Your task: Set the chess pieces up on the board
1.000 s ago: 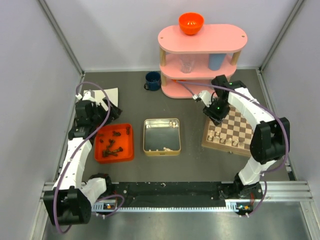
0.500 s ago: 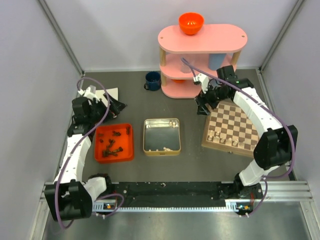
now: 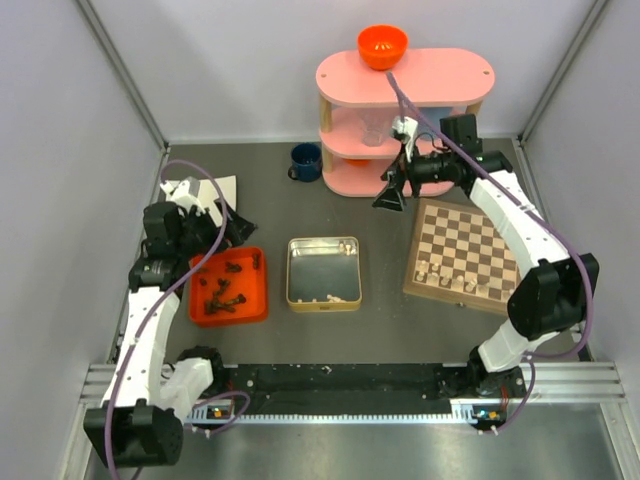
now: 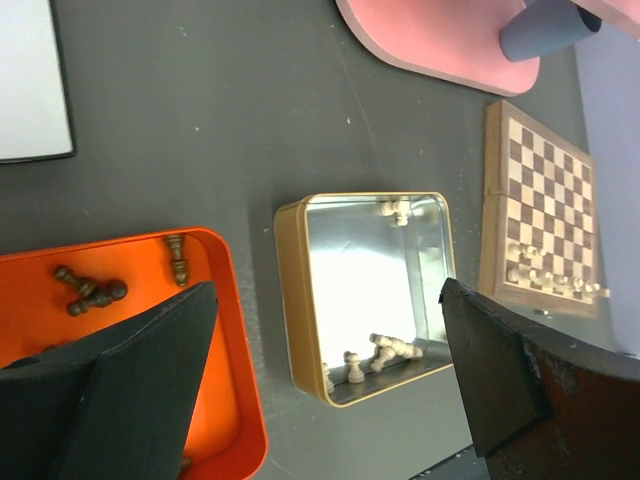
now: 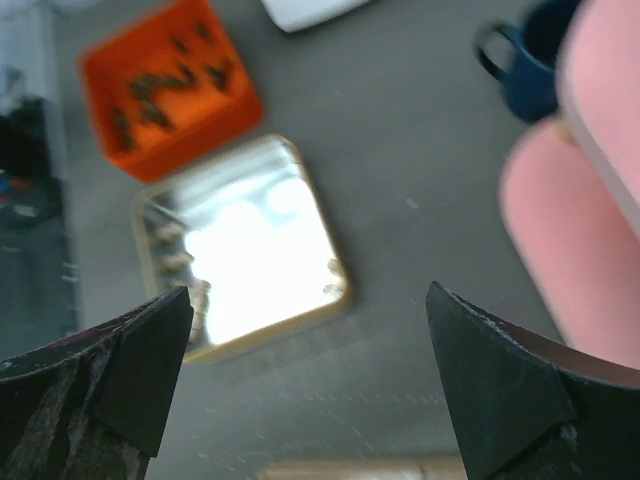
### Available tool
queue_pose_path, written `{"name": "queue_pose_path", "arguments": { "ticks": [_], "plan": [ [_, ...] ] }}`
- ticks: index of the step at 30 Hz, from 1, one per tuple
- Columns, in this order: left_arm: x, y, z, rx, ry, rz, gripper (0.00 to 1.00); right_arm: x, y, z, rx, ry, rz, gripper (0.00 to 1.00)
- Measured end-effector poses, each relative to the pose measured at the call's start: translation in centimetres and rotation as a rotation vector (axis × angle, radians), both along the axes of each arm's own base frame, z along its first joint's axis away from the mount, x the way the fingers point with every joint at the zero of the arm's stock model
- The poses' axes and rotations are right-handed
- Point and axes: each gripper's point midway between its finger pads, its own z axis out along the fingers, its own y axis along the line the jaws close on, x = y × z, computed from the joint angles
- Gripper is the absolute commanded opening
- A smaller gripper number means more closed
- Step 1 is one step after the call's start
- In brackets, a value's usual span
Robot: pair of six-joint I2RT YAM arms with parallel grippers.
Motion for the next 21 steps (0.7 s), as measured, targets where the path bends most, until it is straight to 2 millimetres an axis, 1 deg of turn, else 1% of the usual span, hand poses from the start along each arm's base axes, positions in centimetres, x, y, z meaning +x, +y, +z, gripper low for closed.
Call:
{"name": "queue_pose_path", "arguments": {
  "ticks": [4, 5, 7, 9, 12, 15, 17, 19, 20, 21],
  "plan": [
    [-0.9, 0.7, 0.4, 0.062, -0.058, 0.013, 0.98, -1.7, 2.4, 2.9, 0.168, 0.092, 0.129, 0.99],
    [-1.1, 0.8, 0.3, 0.075, -0.067, 0.013, 0.98, -2.0, 3.1, 3.2, 0.196, 0.115, 0.162, 0.99],
    [-1.5, 0.7, -0.5, 0.101, -0.069, 0.002, 0.98, -2.5, 3.9, 2.9, 0.213, 0.136, 0.206, 0.99],
    [-2.0, 0.4, -1.6, 0.116, -0.053, -0.022, 0.97, -3.4, 4.8, 1.9, 0.198, 0.133, 0.248, 0.99],
    [-2.8, -0.5, -3.8, 0.118, -0.01, -0.061, 0.97, -5.5, 6.8, 0.1, 0.15, 0.091, 0.335, 0.99],
    [-3.9, -1.7, -6.0, 0.107, 0.04, -0.106, 0.96, -7.7, 8.5, -2.3, 0.054, 0.016, 0.431, 0.99],
    [-4.4, -2.2, -7.1, 0.091, 0.07, -0.122, 0.94, -8.8, 9.4, -3.7, -0.018, -0.051, 0.496, 0.99],
    [-4.5, -2.6, -7.7, 0.069, 0.093, -0.131, 0.91, -9.4, 10.2, -5.1, -0.084, -0.139, 0.568, 0.95],
    [-4.3, -2.8, -7.8, 0.057, 0.1, -0.137, 0.87, -9.6, 10.6, -5.9, -0.118, -0.177, 0.603, 0.93],
    [-4.0, -3.0, -8.0, 0.045, 0.109, -0.144, 0.84, -9.6, 11.0, -6.8, -0.147, -0.204, 0.631, 0.88]
  ]
}}
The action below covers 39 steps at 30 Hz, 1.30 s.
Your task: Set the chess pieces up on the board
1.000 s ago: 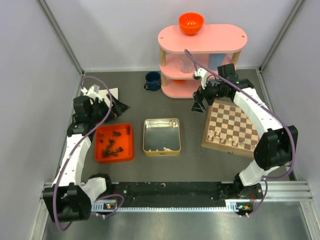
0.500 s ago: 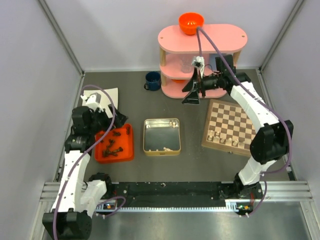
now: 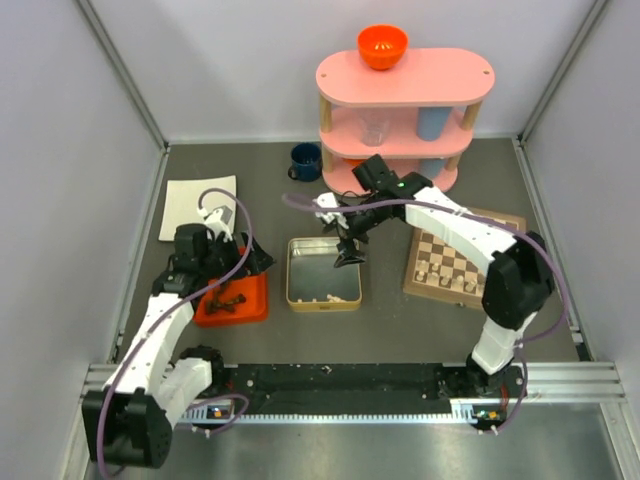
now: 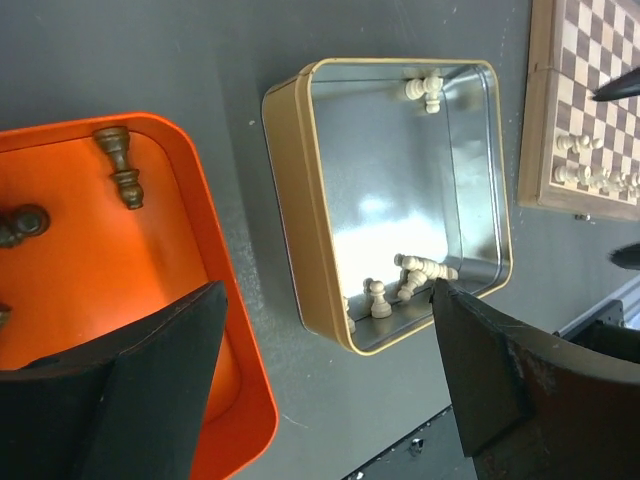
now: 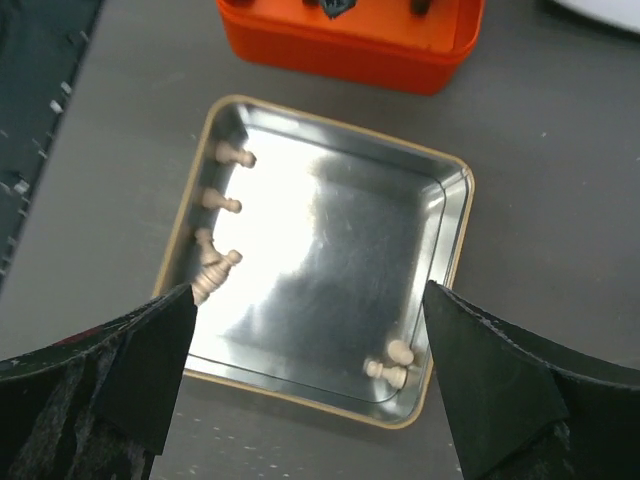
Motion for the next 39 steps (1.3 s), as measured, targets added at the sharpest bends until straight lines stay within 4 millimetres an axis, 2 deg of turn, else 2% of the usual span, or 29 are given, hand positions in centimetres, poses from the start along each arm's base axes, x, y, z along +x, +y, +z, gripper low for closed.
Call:
{"name": "queue_pose_path", "arguments": {
  "ticks": [2, 6, 9, 12, 15, 22, 25, 26, 30, 32, 33, 39],
  "plan": [
    [0.4, -0.4, -0.9, -0.018, 0.037, -0.017, 0.81, 0.4, 0.4, -1.8, -0.047, -0.038, 0.03, 0.84],
    [0.5, -1.3, -2.9, -0.035, 0.134, -0.056, 0.78, 2.7, 0.8, -5.2, -0.143, -0.067, 0.024, 0.7],
    [0.4, -2.6, -3.4, -0.036, 0.17, -0.113, 0.75, 3.3, 0.4, -6.1, -0.187, -0.064, -0.01, 0.61],
    [0.6, -4.3, -3.3, -0.023, 0.182, -0.174, 0.71, 3.3, 0.3, -5.7, -0.19, -0.026, -0.052, 0.56],
    [1.3, -5.3, -3.7, 0.028, 0.197, -0.188, 0.59, 3.1, 0.0, -4.8, -0.173, 0.029, -0.134, 0.56],
    [4.0, -4.4, -5.3, 0.219, 0.247, -0.106, 0.47, 2.8, -2.8, -1.5, -0.091, 0.11, -0.353, 0.55],
    [4.6, -4.7, -6.0, 0.26, 0.27, -0.104, 0.45, 3.3, -4.1, -0.4, -0.048, 0.144, -0.45, 0.55],
    [4.6, -5.0, -6.3, 0.271, 0.279, -0.109, 0.41, 3.6, -4.5, -0.2, -0.038, 0.154, -0.478, 0.55],
    [4.5, -6.0, -7.2, 0.302, 0.319, -0.121, 0.37, 4.5, -5.7, -0.3, -0.019, 0.188, -0.566, 0.55],
    [4.3, -6.2, -7.4, 0.317, 0.336, -0.112, 0.3, 4.5, -6.1, -0.7, -0.021, 0.205, -0.594, 0.53],
    [4.3, -6.3, -7.4, 0.318, 0.343, -0.102, 0.24, 4.5, -6.3, -1.0, -0.025, 0.215, -0.605, 0.52],
    [3.8, -6.1, -7.6, 0.304, 0.397, -0.029, 0.11, 3.6, -6.4, -2.0, -0.042, 0.317, -0.668, 0.47]
  ]
}}
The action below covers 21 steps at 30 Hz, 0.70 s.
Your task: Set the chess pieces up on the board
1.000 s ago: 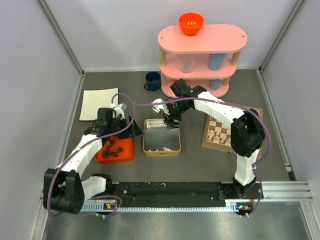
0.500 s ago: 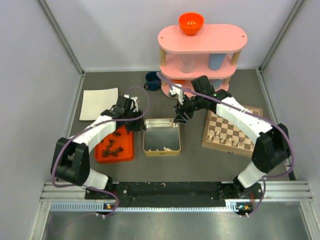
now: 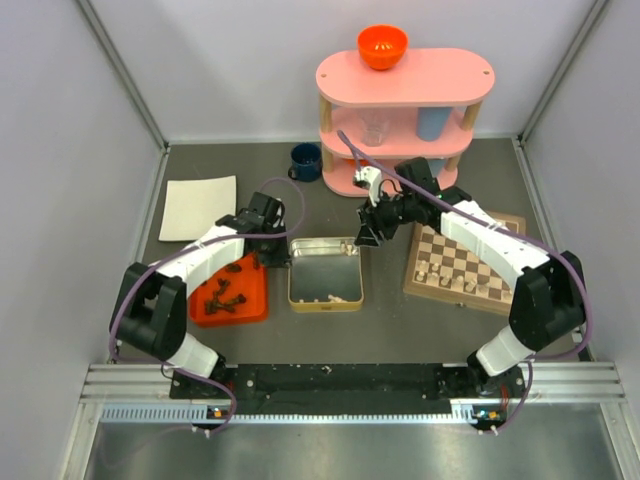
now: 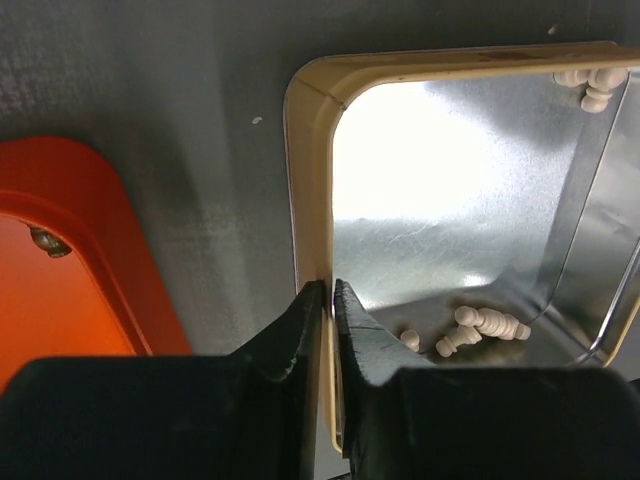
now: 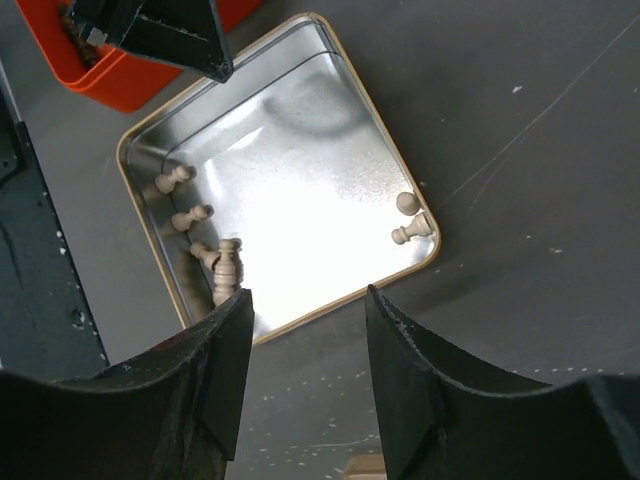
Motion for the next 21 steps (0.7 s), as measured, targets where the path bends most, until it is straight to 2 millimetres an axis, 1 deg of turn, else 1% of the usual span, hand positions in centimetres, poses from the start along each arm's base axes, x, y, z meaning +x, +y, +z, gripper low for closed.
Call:
{"name": "queue_pose_path", "arguments": {
  "ticks": [4, 8, 11, 15, 19, 20, 21],
  "plan": [
    [-0.5, -0.2, 0.3, -0.032, 0.021, 0.054, 0.06, -0.3, 0.2, 0.0, 0.013, 0.065, -0.056, 0.46],
    [-1.9, -0.1, 0.2, -0.062, 0.061, 0.127, 0.0, -0.7, 0.6, -0.2, 0.023, 0.147, -0.117, 0.45],
    [-2.5, -0.1, 0.3, -0.083, 0.092, 0.182, 0.0, -1.1, 1.1, -0.8, 0.015, 0.21, -0.161, 0.45],
    [-2.9, -0.5, 0.1, -0.123, 0.141, 0.271, 0.0, -1.7, 2.0, -2.3, -0.025, 0.282, -0.223, 0.45],
    [-3.2, -0.9, 0.1, -0.164, 0.185, 0.368, 0.0, -2.0, 3.2, -3.5, -0.069, 0.305, -0.273, 0.44],
    [-3.3, -1.1, 0.1, -0.172, 0.193, 0.388, 0.0, -2.0, 3.4, -3.7, -0.077, 0.304, -0.282, 0.42],
    [-3.5, -1.3, 0.1, -0.179, 0.202, 0.406, 0.0, -1.9, 3.7, -3.8, -0.084, 0.297, -0.29, 0.42]
  ]
}}
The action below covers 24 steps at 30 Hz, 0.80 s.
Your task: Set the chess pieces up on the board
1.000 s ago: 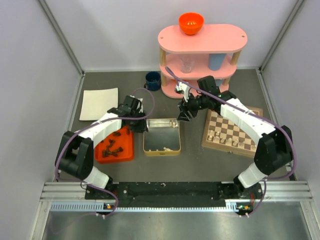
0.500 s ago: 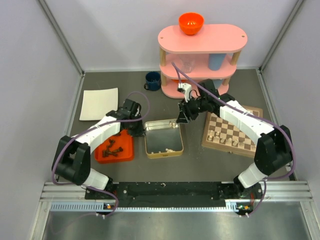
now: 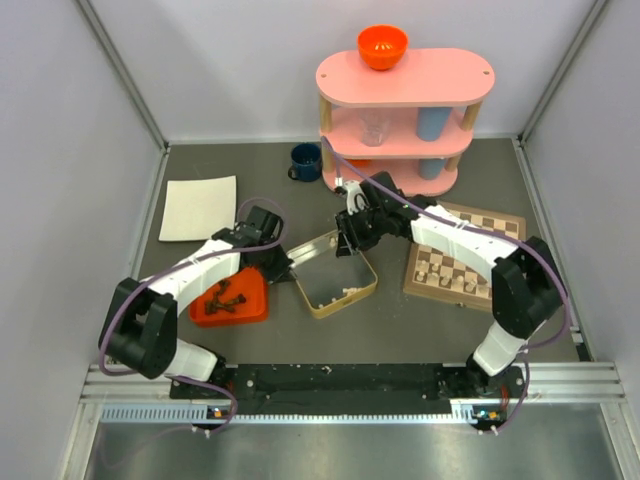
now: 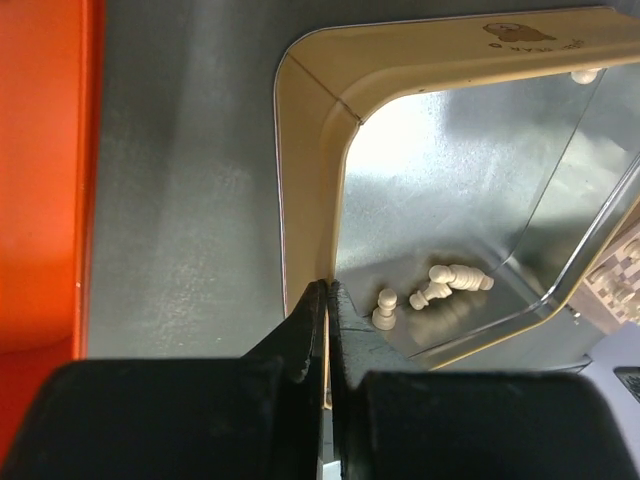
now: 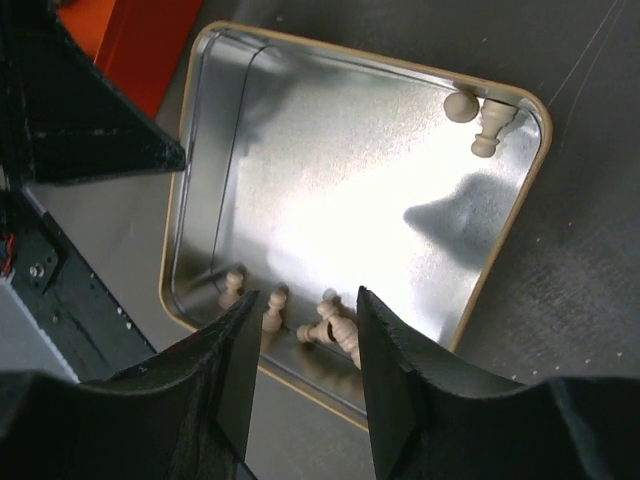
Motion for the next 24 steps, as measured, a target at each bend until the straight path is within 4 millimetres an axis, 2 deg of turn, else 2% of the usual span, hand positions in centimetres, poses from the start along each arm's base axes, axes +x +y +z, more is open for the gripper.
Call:
{"name": "queue_pose_path", "arguments": {
  "ticks": [3, 6, 11, 14, 17, 24],
  "plan": [
    [-0.3, -0.6, 0.1, -0.01, 0.017, 0.043, 0.0, 0.5, 0.6, -0.7, -0.028, -0.033, -0.02, 0.4],
    [-0.6, -1.0, 0.0, -0.02, 0.032, 0.074, 0.05, 1.5, 1.1, -1.8, -0.058, -0.068, -0.044, 0.4],
    [-1.0, -1.1, -0.1, -0.046, 0.035, 0.111, 0.14, 3.5, 1.2, -4.9, -0.132, -0.098, -0.085, 0.39],
    [-1.5, -0.9, -0.1, -0.055, 0.034, 0.124, 0.25, 4.4, 1.3, -6.1, -0.162, -0.117, -0.092, 0.39],
    [-2.0, -0.5, -0.1, -0.051, 0.038, 0.137, 0.37, 5.5, 1.7, -6.3, -0.169, -0.149, -0.106, 0.39],
    [-2.0, -0.2, 0.5, -0.053, 0.013, 0.154, 0.42, 6.9, 3.1, -5.6, -0.133, -0.201, -0.114, 0.38]
  ]
}}
